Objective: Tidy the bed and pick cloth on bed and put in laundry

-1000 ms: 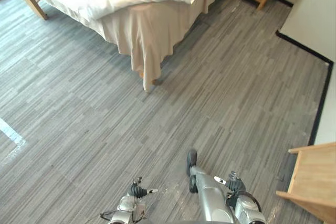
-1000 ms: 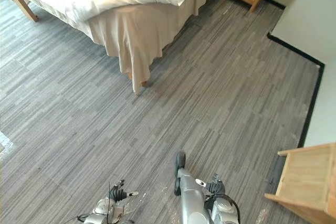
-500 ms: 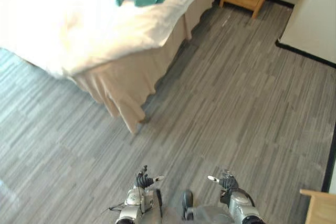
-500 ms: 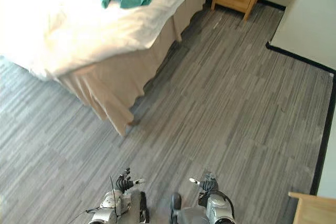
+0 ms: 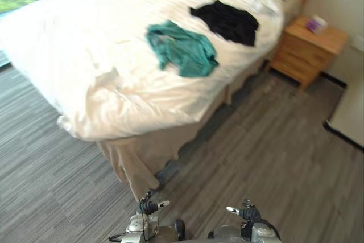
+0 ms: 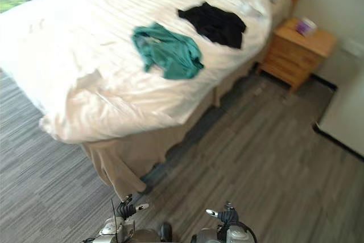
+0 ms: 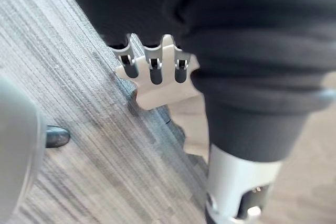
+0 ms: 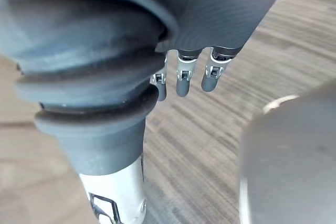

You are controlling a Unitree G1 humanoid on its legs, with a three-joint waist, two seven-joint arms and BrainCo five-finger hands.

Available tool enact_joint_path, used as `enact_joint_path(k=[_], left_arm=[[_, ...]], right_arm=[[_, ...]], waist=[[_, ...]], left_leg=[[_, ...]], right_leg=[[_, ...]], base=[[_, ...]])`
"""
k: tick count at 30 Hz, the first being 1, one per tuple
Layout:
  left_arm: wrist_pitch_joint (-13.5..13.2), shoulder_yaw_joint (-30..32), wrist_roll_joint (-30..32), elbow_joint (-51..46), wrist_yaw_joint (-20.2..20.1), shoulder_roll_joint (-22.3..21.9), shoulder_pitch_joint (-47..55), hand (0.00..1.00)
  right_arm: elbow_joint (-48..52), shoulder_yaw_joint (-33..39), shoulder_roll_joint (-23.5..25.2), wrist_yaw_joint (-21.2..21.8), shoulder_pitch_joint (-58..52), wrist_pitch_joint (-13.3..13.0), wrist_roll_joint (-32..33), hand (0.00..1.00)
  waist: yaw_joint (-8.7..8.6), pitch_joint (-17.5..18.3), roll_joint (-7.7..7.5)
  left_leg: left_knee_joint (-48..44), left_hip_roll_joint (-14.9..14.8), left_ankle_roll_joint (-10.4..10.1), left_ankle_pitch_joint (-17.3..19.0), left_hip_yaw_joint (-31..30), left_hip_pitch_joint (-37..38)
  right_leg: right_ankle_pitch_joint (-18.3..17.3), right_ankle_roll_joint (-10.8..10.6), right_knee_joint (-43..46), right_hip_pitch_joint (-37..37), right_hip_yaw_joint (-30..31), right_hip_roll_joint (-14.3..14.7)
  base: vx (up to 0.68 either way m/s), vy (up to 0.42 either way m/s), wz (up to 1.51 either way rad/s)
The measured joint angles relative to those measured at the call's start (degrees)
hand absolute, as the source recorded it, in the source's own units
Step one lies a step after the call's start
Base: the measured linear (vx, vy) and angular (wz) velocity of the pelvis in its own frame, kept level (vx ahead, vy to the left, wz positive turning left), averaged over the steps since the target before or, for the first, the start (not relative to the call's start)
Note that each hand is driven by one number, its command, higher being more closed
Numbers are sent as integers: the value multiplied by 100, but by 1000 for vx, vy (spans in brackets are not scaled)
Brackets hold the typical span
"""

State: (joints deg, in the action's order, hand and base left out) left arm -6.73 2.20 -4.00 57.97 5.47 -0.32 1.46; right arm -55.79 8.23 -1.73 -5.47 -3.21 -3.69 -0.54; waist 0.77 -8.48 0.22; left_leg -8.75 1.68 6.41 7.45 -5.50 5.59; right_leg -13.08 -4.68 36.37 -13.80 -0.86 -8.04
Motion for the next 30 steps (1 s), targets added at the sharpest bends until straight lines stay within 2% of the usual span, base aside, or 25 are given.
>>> enact_joint_path(k=[1, 2, 3, 4, 5, 6, 7, 8, 10, 12, 15, 17, 18, 20, 22, 26, 30], left_arm=[[-8, -1, 0, -8, 0, -56, 0, 0], [-9, 5, 0, -20, 1, -81, -13, 0], [-13, 78, -6, -65, 1, -105, -10, 0], [-11, 256, -29, -113, 3, -110, 32, 0], [9, 350, -38, -87, 13, -196, 32, 0], [-14, 534, -52, -155, 0, -355, 107, 0], [-9, 515, -51, -117, -18, -351, 106, 0], [-1, 653, -53, -109, -2, -402, 148, 0], [-15, 708, -58, -97, 8, -385, 181, 0], [-21, 620, -71, 14, 14, -351, 175, 0], [-30, 192, -128, 81, 95, -261, 129, 0], [-49, 34, -270, 87, 127, -195, 135, 0], [-57, 3, -327, 104, 150, -148, 145, 0], [-82, 37, -507, 108, 246, -81, 170, 0], [-122, 133, -820, 109, 370, 70, 232, 0], [-169, 827, -1526, 35, 655, 259, 471, 0], [-306, 1822, -1937, -1103, 1098, 456, 641, 0]], right_arm=[[21, 2, 26, -29, -57, 2, -2, 0], [25, -4, 40, -46, -76, 5, -5, 0], [11, -36, 69, -48, -76, 38, -11, 0], [-20, -131, 121, -47, -94, 61, -12, 0], [-61, -147, -6, -36, -47, 74, -14, 0], [-81, -155, -58, -50, -41, 89, -10, 0], [-76, -159, -88, -43, -32, 89, -14, 0], [-103, -186, -153, 19, -14, 126, -13, 0], [-201, -245, -221, 40, -10, 129, -7, 0], [-314, -228, -218, 50, -2, 121, 18, 0], [-460, -115, -225, 45, 28, 92, 79, 0], [-574, -115, -240, 35, 54, 67, 215, 0], [-588, -113, -252, 23, 61, 43, 277, 0], [-590, -88, -265, 12, 58, 32, 338, 0], [-589, -74, -256, -17, 28, 25, 468, 0], [-581, 87, -174, -72, -35, 8, 711, 0], [-558, 158, -216, -85, -103, -26, 892, 0]], waist=[[-3, 93, -20], [9, 129, -51], [13, 189, -169], [10, 246, -343], [55, 248, -120], [94, 309, -1], [81, 287, 17], [-13, 304, 139], [-6, 367, 200], [-34, 373, 189], [-29, 376, 192], [-8, 376, 205], [-16, 403, 261], [-18, 404, 264], [-37, 348, 206], [-151, 349, 165], [-158, 383, 236]], left_leg=[[-6, -90, -264, 162, -202, -8], [-6, -143, -428, 280, -272, 19], [-14, -231, -659, 522, -399, 21], [-100, -269, -942, 758, -564, 35], [-146, -465, -1001, 790, -625, 32], [-150, -625, -1093, 578, -532, -13], [-115, -710, -1109, 475, -516, 39], [-17, -928, -1269, 232, -539, 120], [39, -1135, -1372, 3, -530, 96], [64, -1256, -1405, -255, -420, -75], [328, -1339, -1441, -561, 616, -222], [581, -1344, -1395, -616, 1030, -185], [705, -1342, -1395, -616, 1040, -165], [808, -1307, -1399, -612, 1019, -179], [872, -1218, -1386, -599, 1043, -198], [886, -1126, -1374, -585, 1168, -165], [1035, -1144, -1406, -566, 1293, -110]], right_leg=[[130, -124, -1078, -36, 611, -27], [236, -144, -1508, -64, 931, -45], [548, -195, -2228, -73, 1366, -113], [1365, -716, -2540, -18, 1448, -160], [1286, -562, -2385, -5, 1268, -13], [1108, -394, -2224, 49, 1027, 58], [985, -325, -2083, 76, 868, 105], [782, -164, -1891, 287, 503, 188], [690, -15, -1913, 534, 32, 239], [682, 6, -2153, 823, -494, 179], [695, 30, -2382, 1079, -1188, 72], [726, 62, -2483, 1186, -1421, 87], [805, 41, -2595, 1254, -1515, 99], [1010, 1, -2857, 1327, -1538, 101], [1278, -56, -3264, 1478, -1464, 77], [1497, -86, -3621, 1610, -1291, 41], [1556, -76, -3866, 1642, -1148, 130]], base=[[584, -373, 196], [522, -421, 195], [525, -534, 182], [489, -541, 158], [401, -506, 116], [257, -343, 62], [282, -410, 102], [212, -390, 86], [194, -400, 120], [98, -248, 144], [10, -96, 125], [-77, -16, 87], [-133, 45, 48], [-147, 76, 15], [-193, 94, -5], [-126, 36, -11], [-63, -16, -12]])
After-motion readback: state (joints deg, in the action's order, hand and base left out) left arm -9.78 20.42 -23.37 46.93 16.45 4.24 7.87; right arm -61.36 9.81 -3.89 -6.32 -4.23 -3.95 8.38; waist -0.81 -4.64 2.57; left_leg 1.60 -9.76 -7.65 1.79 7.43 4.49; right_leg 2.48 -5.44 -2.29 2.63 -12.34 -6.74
